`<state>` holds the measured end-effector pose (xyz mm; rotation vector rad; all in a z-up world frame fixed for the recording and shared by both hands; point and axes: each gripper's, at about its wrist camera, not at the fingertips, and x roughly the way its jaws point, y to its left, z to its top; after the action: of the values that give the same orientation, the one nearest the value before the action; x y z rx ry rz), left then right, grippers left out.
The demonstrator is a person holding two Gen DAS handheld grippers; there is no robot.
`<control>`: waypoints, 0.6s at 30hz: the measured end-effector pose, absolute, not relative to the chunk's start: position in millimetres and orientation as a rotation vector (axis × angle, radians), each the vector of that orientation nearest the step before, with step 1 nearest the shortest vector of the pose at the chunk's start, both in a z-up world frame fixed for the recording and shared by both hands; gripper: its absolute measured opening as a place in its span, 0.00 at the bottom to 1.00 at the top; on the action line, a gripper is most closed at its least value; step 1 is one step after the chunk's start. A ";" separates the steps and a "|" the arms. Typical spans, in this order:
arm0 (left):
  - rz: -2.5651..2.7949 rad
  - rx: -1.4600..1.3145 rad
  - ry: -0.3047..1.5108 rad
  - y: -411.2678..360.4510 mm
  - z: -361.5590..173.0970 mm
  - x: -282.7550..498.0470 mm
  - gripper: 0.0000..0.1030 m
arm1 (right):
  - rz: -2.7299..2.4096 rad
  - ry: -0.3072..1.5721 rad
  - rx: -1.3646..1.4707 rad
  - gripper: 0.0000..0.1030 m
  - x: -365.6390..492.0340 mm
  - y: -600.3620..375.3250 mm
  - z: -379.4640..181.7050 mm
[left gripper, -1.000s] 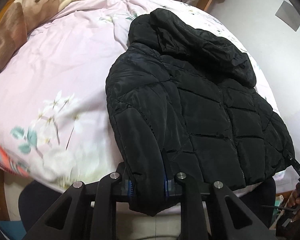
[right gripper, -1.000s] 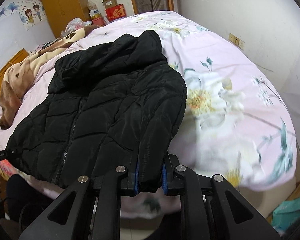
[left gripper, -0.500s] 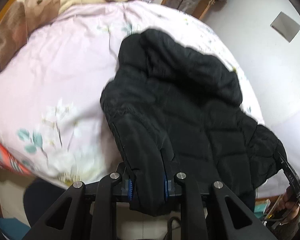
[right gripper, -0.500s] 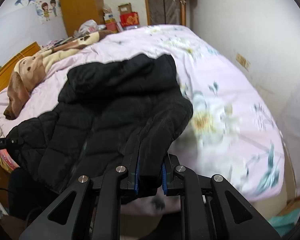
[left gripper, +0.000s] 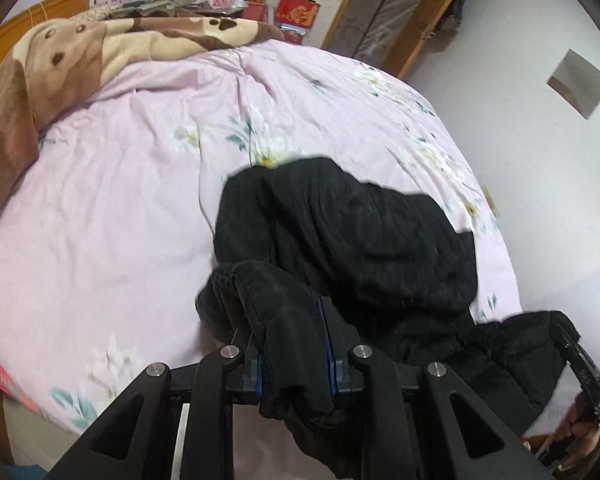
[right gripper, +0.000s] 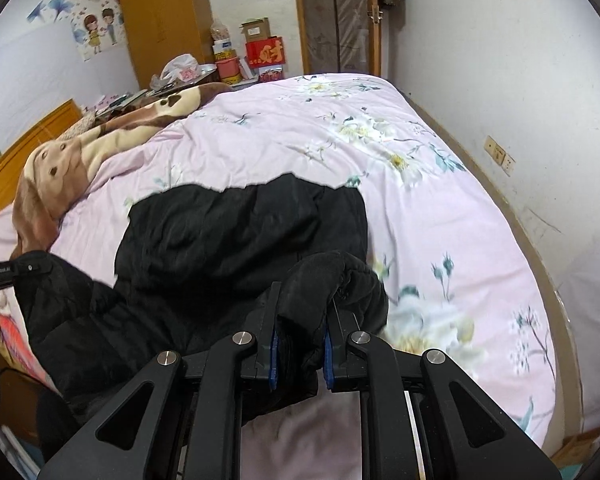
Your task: Fold large clothes
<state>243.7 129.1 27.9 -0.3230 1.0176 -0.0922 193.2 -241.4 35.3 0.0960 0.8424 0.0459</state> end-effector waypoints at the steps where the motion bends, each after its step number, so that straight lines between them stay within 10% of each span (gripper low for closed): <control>1: -0.089 -0.319 1.020 127.3 28.9 247.7 0.21 | 0.043 0.849 0.102 0.16 203.1 -241.4 38.2; 18: 0.031 -0.532 1.184 160.7 -19.5 403.4 0.27 | -0.054 1.067 0.258 0.16 390.7 -274.0 13.6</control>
<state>403.4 160.7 -19.5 -0.5319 1.1844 0.0311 390.7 -274.0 13.6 0.2584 1.0675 -0.0540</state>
